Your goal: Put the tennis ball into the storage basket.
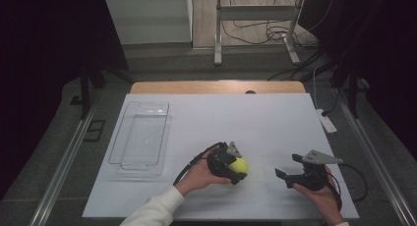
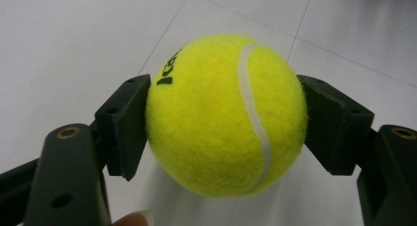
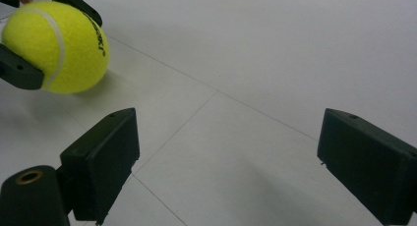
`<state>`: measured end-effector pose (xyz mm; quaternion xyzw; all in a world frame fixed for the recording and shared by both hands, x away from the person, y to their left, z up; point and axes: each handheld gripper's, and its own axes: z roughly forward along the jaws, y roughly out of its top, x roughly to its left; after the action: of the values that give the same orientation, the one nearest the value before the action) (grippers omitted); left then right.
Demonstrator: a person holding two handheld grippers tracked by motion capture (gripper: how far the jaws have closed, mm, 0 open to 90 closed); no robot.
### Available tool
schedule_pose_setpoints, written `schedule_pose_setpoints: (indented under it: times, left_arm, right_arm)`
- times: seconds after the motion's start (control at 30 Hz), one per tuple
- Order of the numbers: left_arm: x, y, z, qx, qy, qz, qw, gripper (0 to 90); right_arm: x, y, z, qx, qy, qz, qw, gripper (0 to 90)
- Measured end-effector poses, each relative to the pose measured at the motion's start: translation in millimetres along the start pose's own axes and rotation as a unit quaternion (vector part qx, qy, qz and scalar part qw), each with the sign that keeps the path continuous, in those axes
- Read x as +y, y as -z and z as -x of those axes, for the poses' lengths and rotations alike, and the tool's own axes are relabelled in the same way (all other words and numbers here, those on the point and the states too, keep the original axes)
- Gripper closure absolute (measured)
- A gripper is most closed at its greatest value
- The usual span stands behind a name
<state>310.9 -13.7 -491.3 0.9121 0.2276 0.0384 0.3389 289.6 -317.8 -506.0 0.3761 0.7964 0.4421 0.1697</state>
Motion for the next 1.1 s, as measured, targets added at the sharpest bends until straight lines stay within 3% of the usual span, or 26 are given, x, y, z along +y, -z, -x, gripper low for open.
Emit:
schedule_pose_setpoints:
  times: [0.5,0.73,1.1]
  left_arm:
    - [-5.3,24.6,-3.6,0.012,0.004,0.040,0.9991,26.8]
    - [-9.7,42.0,-6.9,0.020,0.020,0.076,0.9967,26.8]
    - [-13.0,56.3,-11.6,0.033,0.028,0.099,0.9941,26.8]
  right_arm:
    - [-0.1,0.2,0.1,0.000,-0.001,0.001,1.0000,9.3]
    - [0.2,0.8,-0.5,-0.003,0.001,0.002,1.0000,9.5]
    - [0.1,1.2,0.1,-0.002,-0.001,0.006,1.0000,9.5]
